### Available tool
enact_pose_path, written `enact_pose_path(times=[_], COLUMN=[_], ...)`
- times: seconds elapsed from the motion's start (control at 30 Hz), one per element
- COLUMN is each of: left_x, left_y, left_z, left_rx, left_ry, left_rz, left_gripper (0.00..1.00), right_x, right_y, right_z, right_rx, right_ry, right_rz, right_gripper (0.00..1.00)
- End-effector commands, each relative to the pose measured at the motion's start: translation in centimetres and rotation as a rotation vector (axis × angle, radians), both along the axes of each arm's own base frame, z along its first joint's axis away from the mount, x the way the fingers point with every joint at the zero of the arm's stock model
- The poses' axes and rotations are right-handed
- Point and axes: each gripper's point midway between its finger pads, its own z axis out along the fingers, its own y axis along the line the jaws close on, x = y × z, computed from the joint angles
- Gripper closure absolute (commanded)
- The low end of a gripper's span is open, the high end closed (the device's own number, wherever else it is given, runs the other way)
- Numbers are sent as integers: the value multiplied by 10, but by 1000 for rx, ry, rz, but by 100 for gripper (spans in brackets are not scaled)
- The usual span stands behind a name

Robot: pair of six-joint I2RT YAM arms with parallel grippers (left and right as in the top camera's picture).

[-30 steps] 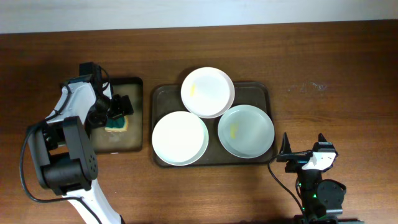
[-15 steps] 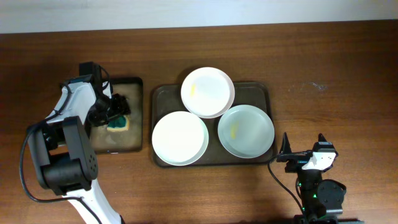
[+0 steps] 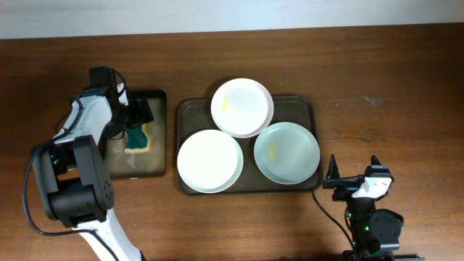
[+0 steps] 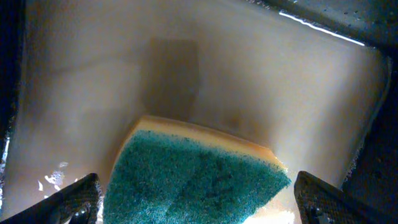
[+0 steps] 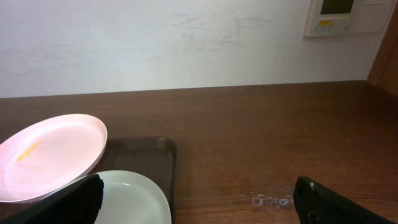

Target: Clean dirty plates on tray and stack at the side

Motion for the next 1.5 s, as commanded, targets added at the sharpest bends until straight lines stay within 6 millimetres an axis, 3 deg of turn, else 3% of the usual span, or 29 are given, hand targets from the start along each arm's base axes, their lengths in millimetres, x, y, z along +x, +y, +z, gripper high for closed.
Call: enact_pose_path(times=[0.0,0.13,0.17,0.27,0.33,0.37,0.53,0.57,0.63,0.7,0.73,0.87,1.0,1.1,1.17,1.2,1.3,1.33,1.47], left_x=[1,-4,-5,-5,-4,-4,-4,-5,-6,-8,-9,-29,-59,-67,-70,-70,-70,-70,-69], left_y=[0,-1,-1,1,4,5,5,5,5,4,4,1,-4,-5,-6,-6,-6,-6,-5], left_z=[-12,-29,-33,-34,-34,-34,-34,-33,-29,-23,-20,-7,-7,-6,-6,-6,-6,-6,-7], left_rx=[-6,-13,-14,-2,14,20,19,18,17,15,13,-4,-24,-29,-31,-31,-31,-31,-30], left_ry=[17,61,69,67,66,65,66,69,77,90,100,203,326,360,369,370,369,369,366], left_rz=[-2,-2,-5,-14,-10,-9,-9,-9,-8,-9,-9,-11,-13,-13,-13,-13,-13,-13,-13], left_gripper=[10,12,16,56,90,100,100,95,57,5,1,1,0,1,11,24,76,98,100], right_x=[0,0,0,0,0,0,0,0,0,0,0,0,0,0,0,0,0,0,0], right_y=[-1,-1,-1,-1,-1,-1,-1,-1,-1,-1,-1,-1,-1,-1,-1,-1,-1,-1,-1], right_z=[-4,-4,-4,-4,-4,-4,-4,-4,-4,-4,-4,-4,-4,-4,-4,-4,-4,-4,-4], right_rx=[1,1,1,1,1,1,1,1,1,1,1,1,1,1,1,1,1,1,1], right_ry=[8,8,8,8,8,8,8,8,8,8,8,8,8,8,8,8,8,8,8], right_rz=[-9,-9,-9,-8,-9,-8,-9,-8,-8,-9,-9,-9,-9,-9,-9,-8,-9,-8,-8], right_gripper=[2,2,2,2,2,2,2,2,2,1,2,2,2,2,2,2,2,2,2])
